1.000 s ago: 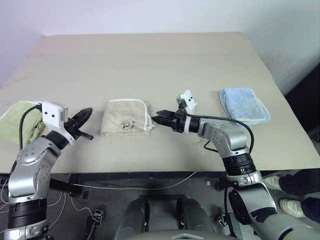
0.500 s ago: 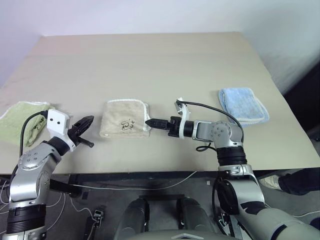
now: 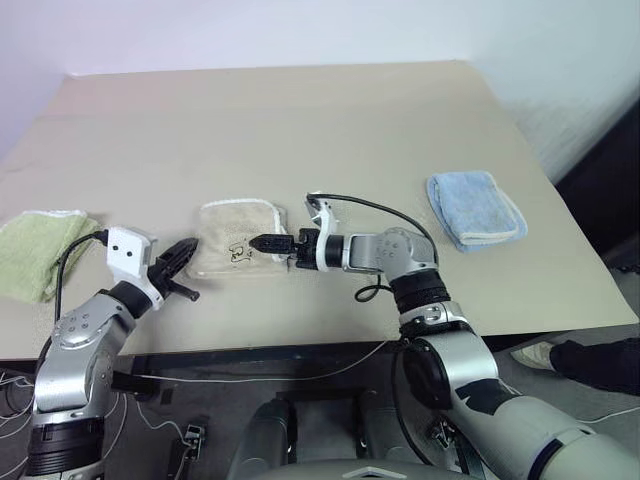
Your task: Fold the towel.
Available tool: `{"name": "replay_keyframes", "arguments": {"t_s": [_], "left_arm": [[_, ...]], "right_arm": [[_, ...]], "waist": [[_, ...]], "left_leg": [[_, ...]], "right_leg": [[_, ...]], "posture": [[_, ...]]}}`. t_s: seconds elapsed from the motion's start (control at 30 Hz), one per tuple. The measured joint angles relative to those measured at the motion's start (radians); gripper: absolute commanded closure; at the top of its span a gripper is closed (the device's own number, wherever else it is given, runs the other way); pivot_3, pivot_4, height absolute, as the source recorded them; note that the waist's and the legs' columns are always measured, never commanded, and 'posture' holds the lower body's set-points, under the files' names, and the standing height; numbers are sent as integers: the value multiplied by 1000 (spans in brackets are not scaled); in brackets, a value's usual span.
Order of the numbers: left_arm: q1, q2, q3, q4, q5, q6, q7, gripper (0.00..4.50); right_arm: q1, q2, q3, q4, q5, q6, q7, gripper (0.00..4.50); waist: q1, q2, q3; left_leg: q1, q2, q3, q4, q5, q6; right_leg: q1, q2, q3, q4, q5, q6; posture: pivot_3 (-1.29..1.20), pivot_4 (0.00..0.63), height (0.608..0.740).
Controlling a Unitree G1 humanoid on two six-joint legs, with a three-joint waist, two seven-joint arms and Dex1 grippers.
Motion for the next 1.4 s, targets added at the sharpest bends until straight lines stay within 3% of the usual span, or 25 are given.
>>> {"name": "replay_keyframes", "arguments": {"t_s": [0.4,0.8,1.13,1.4], "left_arm": [[-4,-1,-22,-13,1,1,7,4500],[-40,-3,-62,-9,10,2,-3,4500],[-143,-52,-167,96,24,-4,-47,4500],[-258,-94,-244,214,46,-40,-110,4500]], "right_arm": [[3,5,-100,0,47,27,-40,4455],[67,-22,-315,-259,215,94,-226,4485],[39,-345,-643,-492,368,13,-532,4485],[210,-366,-796,-653,503,12,-830,4485]], "waist": [[11,0,0],[14,0,0],[33,1,0],[39,1,0]], "left_leg": [[-1,-1,0,0,0,0],[-2,-1,-1,1,0,0],[-4,-2,0,3,0,0],[-5,0,2,5,0,1]], "right_leg": [[0,-1,0,0,0,0],[-1,-1,0,0,0,0],[-1,-1,0,0,0,0],[-1,0,1,1,0,0]], "posture": [[0,150,740],[0,150,740],[0,150,740],[0,150,740]]}}
